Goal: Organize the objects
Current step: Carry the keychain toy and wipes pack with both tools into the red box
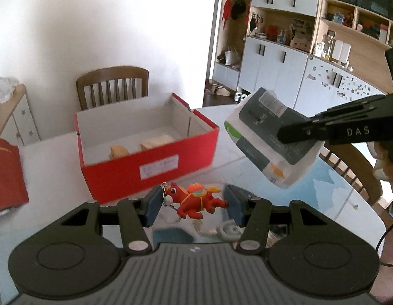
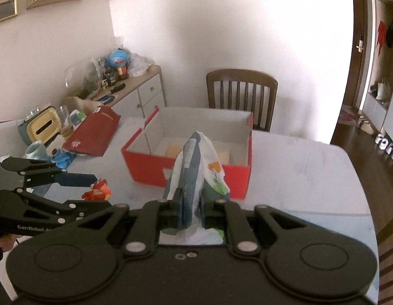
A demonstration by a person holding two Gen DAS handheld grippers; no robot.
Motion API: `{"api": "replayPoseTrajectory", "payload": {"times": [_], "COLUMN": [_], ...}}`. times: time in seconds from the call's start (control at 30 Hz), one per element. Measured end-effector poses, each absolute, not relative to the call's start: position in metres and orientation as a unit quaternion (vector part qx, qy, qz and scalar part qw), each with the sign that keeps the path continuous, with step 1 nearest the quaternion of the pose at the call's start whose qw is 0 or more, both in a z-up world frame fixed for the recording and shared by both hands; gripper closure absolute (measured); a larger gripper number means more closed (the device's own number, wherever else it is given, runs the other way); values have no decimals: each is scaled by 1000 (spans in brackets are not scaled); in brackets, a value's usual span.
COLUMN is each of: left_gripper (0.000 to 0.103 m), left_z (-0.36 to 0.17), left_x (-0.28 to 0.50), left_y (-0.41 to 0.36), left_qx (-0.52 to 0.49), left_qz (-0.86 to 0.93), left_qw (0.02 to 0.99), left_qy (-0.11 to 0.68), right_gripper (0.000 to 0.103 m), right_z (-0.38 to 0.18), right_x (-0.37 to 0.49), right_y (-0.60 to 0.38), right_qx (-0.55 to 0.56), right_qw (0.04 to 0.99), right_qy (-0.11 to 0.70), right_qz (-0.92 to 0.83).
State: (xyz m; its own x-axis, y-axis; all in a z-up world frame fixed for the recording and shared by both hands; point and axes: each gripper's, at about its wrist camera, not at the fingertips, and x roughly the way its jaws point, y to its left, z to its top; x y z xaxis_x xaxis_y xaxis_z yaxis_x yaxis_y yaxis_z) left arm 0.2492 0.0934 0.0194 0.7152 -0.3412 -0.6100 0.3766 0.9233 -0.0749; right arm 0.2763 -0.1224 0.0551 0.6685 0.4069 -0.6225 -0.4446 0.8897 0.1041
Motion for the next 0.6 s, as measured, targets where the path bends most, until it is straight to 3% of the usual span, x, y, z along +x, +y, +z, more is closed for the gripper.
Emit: {"api": "replayPoseTrajectory", "payload": {"times": [0.6], "left_gripper": [49], "left_z": [49], "left_x": [359], "left_y": [100], "left_qx": [108], "left_qz": [-147], "left_qw": [933], "left_qy": [309], "right_gripper": [91], "right_z": [73], "right_x": [377], "right_y": [-95], "right_qx": [-36], "right_qw": [919], "right_qy": [325], "right_qz": [219]}}
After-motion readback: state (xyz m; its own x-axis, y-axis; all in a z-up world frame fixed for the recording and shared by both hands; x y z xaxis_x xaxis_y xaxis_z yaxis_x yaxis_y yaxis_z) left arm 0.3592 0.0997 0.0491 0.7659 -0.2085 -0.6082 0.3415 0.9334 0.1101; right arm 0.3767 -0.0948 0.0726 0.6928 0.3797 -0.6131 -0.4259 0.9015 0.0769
